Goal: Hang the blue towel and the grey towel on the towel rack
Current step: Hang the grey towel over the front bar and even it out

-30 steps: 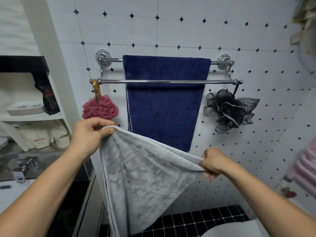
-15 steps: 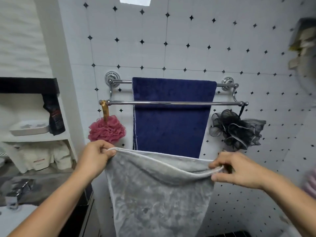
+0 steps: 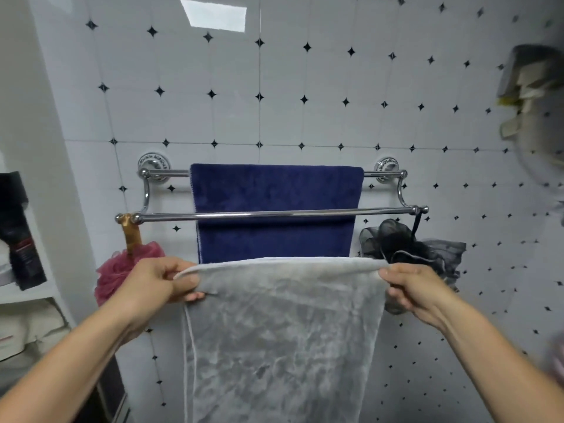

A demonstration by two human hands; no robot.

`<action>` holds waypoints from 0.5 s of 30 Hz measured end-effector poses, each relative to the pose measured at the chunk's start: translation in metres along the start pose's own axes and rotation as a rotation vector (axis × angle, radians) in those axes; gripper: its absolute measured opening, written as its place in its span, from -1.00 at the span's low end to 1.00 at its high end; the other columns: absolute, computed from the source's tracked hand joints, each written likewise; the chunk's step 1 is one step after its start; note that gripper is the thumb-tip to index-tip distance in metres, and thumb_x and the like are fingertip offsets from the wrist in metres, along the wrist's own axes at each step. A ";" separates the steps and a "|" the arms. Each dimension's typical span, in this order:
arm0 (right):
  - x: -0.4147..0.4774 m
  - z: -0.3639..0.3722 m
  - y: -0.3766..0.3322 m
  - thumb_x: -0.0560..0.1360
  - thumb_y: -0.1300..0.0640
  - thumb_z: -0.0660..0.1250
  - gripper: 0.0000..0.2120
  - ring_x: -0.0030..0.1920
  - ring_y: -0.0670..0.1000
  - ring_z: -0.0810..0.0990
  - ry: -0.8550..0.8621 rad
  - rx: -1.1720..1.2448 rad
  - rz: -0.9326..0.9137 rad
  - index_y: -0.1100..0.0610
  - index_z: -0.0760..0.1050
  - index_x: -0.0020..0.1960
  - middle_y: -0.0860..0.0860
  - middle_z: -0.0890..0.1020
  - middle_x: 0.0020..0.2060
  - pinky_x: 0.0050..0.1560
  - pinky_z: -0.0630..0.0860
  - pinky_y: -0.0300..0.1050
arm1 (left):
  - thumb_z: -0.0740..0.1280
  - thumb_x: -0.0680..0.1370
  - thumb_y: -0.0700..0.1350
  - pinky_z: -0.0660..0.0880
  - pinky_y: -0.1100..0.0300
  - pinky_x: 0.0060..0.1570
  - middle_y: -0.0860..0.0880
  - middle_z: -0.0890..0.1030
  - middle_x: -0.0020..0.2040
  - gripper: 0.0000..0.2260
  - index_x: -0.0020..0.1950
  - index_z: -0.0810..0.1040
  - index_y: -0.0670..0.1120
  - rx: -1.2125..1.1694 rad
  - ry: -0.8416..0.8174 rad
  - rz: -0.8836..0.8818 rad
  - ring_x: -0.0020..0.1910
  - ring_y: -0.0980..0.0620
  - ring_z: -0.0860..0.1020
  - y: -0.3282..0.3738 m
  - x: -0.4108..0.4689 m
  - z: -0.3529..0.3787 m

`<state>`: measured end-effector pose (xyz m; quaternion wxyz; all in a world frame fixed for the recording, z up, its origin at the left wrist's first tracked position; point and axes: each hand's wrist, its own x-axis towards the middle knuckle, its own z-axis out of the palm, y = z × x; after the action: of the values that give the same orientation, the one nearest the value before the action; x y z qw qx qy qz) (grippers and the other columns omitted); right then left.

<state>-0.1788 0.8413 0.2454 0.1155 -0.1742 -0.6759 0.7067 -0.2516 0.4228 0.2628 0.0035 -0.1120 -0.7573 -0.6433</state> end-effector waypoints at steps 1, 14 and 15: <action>0.012 0.002 -0.004 0.54 0.32 0.33 -0.94 -0.56 -0.01 0.59 -0.010 0.065 0.042 0.29 0.54 0.00 0.10 0.64 -0.43 -0.70 0.38 -0.29 | 0.36 0.50 -0.43 0.63 0.29 -0.27 -0.25 0.72 -0.24 -0.90 -0.05 0.66 -0.31 -0.005 -0.001 -0.026 -0.29 -0.07 0.71 0.003 0.005 0.004; 0.141 0.050 -0.045 0.58 0.42 0.19 -0.80 -0.38 0.01 0.72 -0.079 0.610 -0.090 0.24 0.55 -0.05 0.11 0.72 -0.36 -0.40 0.61 -0.22 | 0.15 0.63 -0.40 0.64 0.28 -0.32 -0.18 0.63 -0.07 -0.83 -0.06 0.52 -0.29 -0.837 0.376 -0.049 -0.32 0.02 0.71 0.016 0.100 0.049; 0.141 0.052 -0.046 0.57 0.44 0.20 -0.79 -0.29 0.03 0.74 -0.126 0.660 -0.117 0.25 0.58 -0.03 0.13 0.73 -0.27 -0.32 0.64 -0.19 | 0.12 0.62 -0.43 0.63 0.29 -0.29 -0.15 0.68 -0.12 -0.78 -0.07 0.53 -0.27 -0.851 0.374 -0.012 -0.28 0.04 0.72 0.017 0.103 0.050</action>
<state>-0.3318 0.8531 0.2802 0.1641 -0.0445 -0.4254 0.8889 -0.3423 0.4913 0.2863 0.0900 0.0187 -0.4131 -0.9060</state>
